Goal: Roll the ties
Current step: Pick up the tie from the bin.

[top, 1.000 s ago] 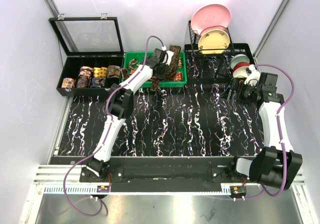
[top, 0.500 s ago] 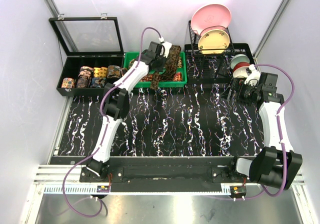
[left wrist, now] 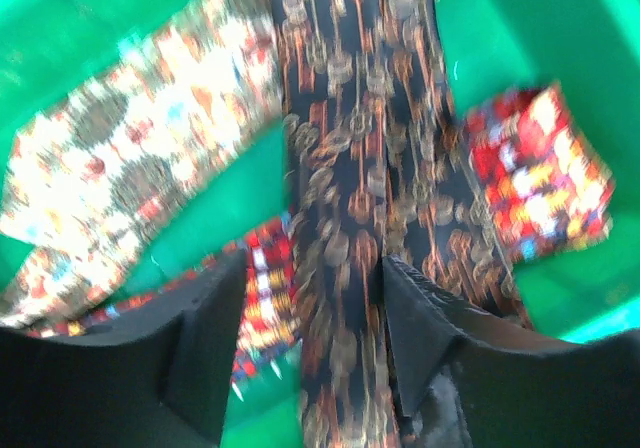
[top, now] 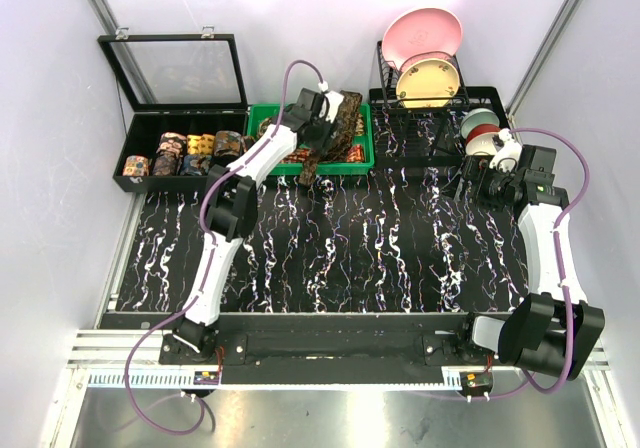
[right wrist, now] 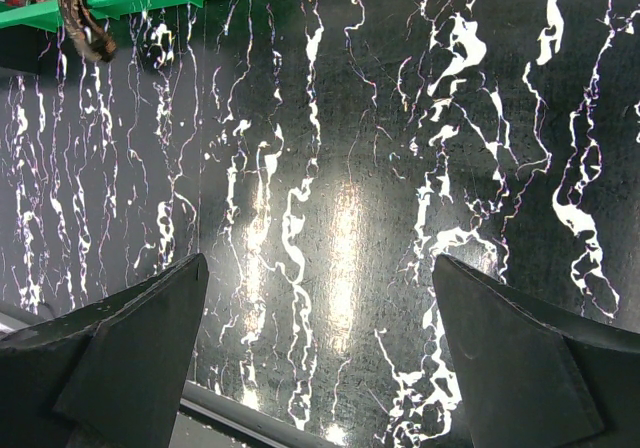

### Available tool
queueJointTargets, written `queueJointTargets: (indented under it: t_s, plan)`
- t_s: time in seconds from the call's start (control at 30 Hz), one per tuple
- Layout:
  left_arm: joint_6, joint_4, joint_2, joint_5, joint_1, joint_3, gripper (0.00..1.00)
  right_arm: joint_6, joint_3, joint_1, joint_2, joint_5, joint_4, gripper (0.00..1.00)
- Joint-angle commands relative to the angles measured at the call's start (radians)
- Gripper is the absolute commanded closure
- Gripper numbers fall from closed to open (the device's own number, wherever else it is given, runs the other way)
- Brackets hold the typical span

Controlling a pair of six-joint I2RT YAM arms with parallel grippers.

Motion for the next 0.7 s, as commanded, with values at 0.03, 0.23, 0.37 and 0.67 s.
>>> queueJointTargets:
  t_s: [0.03, 0.23, 0.37, 0.67]
  plan:
    - [0.015, -0.041, -0.129, 0.03, 0.004, -0.15, 0.41, 0.006, 0.017, -0.005, -0.032, -0.004, 0.03, 0.0]
    - [0.008, -0.087, -0.157, 0.028, 0.004, -0.2, 0.42, 0.006, 0.016, -0.005, -0.034, -0.005, 0.032, 0.0]
    - [-0.007, -0.095, -0.117, 0.038, 0.006, -0.152, 0.65, 0.006, 0.02, -0.005, -0.032, 0.003, 0.035, 0.0]
    - [-0.007, -0.087, -0.135, -0.005, 0.013, 0.006, 1.0, 0.008, 0.022, -0.005, -0.037, 0.0, 0.037, 0.0]
